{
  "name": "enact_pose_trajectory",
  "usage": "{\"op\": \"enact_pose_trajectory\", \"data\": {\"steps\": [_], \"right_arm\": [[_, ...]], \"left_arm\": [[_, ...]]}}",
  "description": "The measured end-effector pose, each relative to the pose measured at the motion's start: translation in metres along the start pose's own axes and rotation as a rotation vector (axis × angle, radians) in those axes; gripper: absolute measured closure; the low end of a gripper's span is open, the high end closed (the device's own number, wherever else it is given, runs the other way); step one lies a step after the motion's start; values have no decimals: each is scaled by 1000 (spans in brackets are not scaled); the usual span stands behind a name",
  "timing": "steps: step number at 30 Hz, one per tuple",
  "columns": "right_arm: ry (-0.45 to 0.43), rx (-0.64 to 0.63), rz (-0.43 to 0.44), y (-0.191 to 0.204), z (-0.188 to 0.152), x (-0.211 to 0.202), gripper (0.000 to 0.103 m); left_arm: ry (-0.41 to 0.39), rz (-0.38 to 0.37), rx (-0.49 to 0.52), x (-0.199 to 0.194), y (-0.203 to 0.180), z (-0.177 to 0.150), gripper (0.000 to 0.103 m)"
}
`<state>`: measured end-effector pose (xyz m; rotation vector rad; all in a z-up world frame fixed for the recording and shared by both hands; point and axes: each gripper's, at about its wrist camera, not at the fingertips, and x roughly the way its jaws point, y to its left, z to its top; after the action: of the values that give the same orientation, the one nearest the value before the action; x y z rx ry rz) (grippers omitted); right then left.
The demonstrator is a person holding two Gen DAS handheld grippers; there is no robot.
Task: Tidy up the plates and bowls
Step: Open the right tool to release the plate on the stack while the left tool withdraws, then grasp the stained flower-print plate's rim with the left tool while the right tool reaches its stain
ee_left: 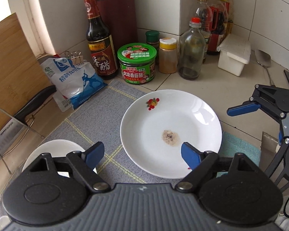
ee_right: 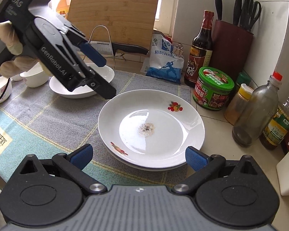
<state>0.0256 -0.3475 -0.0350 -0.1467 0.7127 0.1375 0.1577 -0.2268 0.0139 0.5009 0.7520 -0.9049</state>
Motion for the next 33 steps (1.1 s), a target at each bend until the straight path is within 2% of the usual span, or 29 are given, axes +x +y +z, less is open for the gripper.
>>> {"op": "enact_pose_trajectory", "data": {"steps": [4, 7, 14, 21, 31, 33], "right_arm": [[-21, -10, 40, -1, 6, 4, 0], [-31, -29, 78, 1, 13, 10, 0], [-15, -63, 143, 19, 25, 26, 0], [16, -80, 128, 45, 35, 34, 0], [65, -65, 62, 64, 42, 37, 0], [75, -80, 45, 66, 43, 38, 0]], "left_arm": [[-23, 109, -83, -18, -2, -27, 15], [-1, 212, -146, -27, 1, -51, 15], [53, 306, -320, -35, 24, -100, 15], [33, 336, -375, -23, 45, -128, 15], [28, 317, -393, 9, 76, -137, 15], [23, 294, -416, 12, 83, -138, 9]]}}
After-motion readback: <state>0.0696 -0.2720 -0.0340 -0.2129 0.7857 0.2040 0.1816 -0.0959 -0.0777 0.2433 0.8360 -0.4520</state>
